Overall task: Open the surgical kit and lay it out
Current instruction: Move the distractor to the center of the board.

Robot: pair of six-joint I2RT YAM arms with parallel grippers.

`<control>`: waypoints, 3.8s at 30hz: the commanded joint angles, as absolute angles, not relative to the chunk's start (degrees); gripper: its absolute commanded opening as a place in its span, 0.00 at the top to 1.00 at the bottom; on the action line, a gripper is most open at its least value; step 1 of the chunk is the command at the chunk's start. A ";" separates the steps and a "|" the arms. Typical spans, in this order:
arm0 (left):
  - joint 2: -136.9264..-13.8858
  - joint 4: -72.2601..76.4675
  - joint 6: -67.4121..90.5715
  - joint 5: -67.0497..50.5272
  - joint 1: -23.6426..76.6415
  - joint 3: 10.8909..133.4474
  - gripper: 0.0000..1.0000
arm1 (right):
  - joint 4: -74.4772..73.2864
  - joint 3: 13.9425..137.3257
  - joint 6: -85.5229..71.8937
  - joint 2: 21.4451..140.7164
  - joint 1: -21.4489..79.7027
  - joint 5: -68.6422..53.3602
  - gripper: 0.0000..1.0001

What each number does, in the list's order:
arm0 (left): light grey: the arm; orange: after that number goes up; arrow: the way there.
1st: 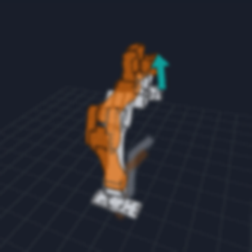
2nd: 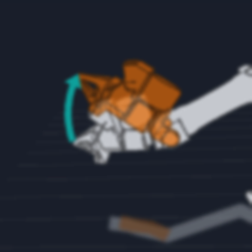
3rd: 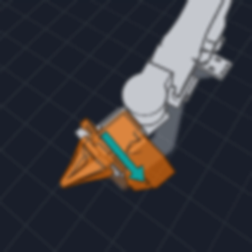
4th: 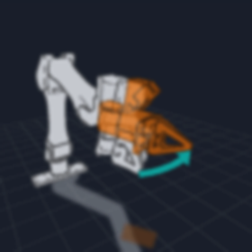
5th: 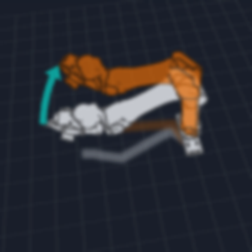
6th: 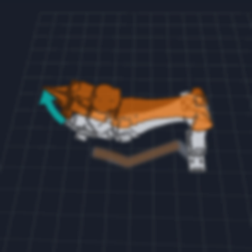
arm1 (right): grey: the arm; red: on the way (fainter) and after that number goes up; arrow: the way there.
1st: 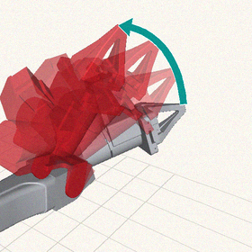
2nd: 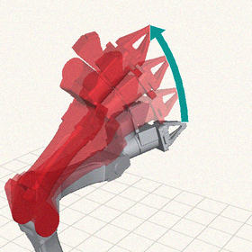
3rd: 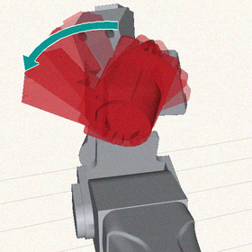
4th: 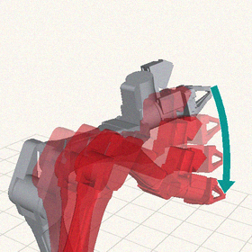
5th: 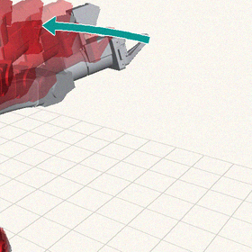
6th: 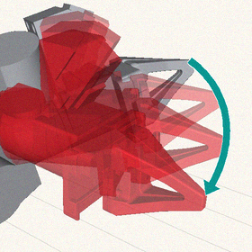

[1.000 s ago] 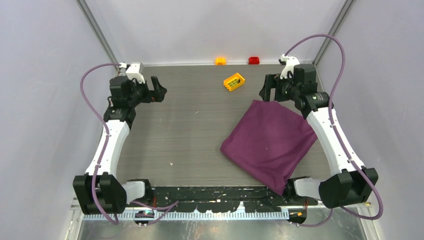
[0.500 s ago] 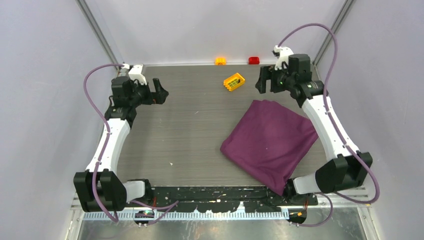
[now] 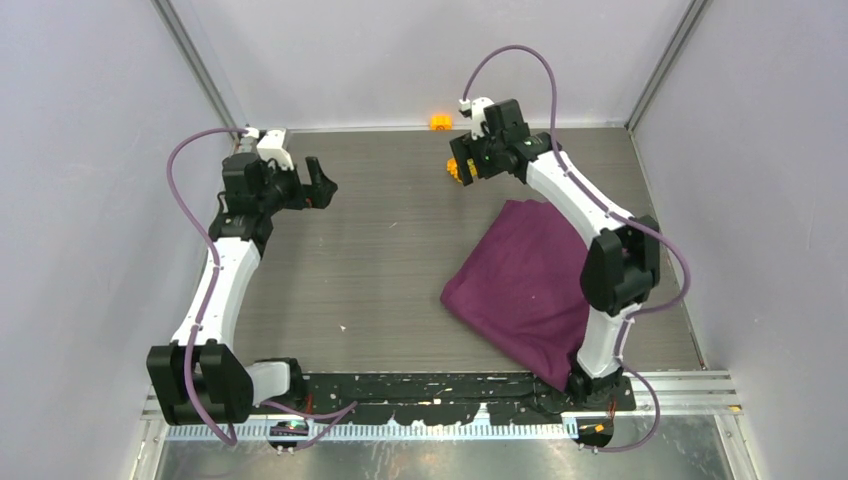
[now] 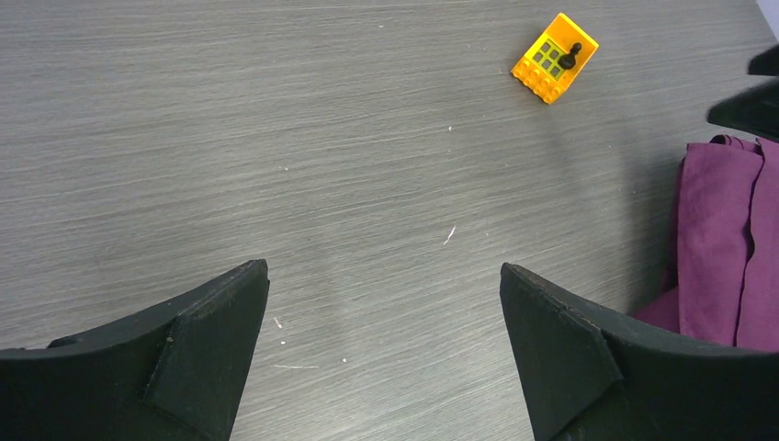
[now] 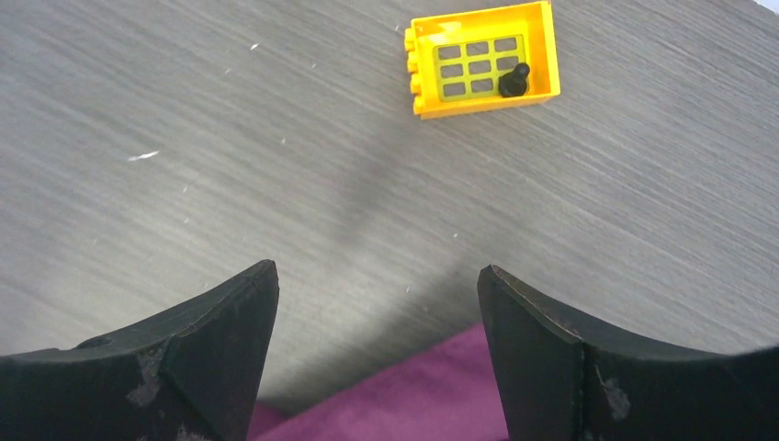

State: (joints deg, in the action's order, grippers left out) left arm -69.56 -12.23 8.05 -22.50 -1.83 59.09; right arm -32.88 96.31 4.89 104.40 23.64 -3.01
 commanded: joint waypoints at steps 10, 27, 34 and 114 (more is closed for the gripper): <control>-68.44 -8.99 6.69 -21.40 -1.67 58.03 0.00 | -30.93 116.62 5.36 124.28 23.71 2.78 0.24; -70.56 -8.79 5.47 -20.61 -1.67 57.89 0.00 | -34.05 132.26 7.13 140.93 23.91 0.80 0.40; -70.58 -8.63 4.84 -20.60 -1.67 57.74 0.00 | -34.18 134.42 8.17 143.88 24.14 0.79 0.44; -72.77 -6.42 5.02 -20.61 -1.67 55.90 0.00 | -28.34 132.16 10.96 143.38 25.68 0.81 0.36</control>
